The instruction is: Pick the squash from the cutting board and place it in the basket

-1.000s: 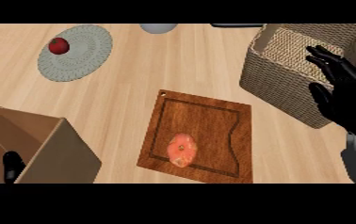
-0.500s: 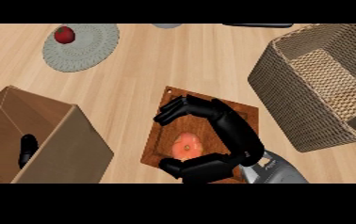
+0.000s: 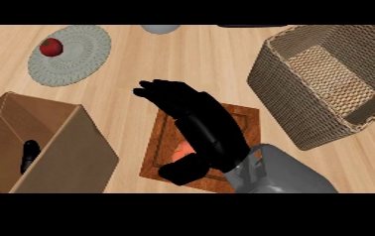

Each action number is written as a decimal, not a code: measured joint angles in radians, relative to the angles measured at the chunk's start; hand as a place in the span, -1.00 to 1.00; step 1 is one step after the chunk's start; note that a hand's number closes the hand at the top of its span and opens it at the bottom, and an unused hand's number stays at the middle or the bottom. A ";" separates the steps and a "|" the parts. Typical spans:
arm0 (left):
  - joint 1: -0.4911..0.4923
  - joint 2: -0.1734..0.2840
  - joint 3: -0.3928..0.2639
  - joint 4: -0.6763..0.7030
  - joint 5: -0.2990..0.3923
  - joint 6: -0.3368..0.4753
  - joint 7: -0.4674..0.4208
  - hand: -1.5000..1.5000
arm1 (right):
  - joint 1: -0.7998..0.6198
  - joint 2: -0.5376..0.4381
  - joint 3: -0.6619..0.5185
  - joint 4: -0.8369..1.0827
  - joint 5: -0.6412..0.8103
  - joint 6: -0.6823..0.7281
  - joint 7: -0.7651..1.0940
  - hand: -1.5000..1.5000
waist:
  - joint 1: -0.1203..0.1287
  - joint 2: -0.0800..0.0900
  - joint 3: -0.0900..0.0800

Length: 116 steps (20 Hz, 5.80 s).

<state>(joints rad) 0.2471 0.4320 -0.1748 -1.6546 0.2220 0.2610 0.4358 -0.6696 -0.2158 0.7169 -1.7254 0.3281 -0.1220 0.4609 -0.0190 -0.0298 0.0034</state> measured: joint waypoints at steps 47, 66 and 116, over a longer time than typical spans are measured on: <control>-0.049 -0.087 0.039 0.074 -0.045 -0.098 -0.104 0.00 | -0.251 -0.175 0.093 -0.105 -0.315 0.510 0.529 -1.00 | 0.023 0.020 0.016; -0.058 -0.114 0.064 0.091 -0.075 -0.127 -0.123 0.00 | -0.041 -0.053 0.155 0.005 -0.007 0.473 0.419 -1.00 | 0.026 0.020 0.019; -0.005 -0.150 0.142 0.073 -0.114 -0.146 -0.143 0.00 | 0.478 -0.388 0.321 -0.172 0.525 0.314 0.031 1.00 | -0.031 0.006 0.017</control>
<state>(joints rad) 0.2421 0.2824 -0.0330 -1.5818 0.1077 0.1150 0.2930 -0.1915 -0.6039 1.0379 -1.8974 0.8528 0.1919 0.4922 -0.0498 -0.0240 0.0205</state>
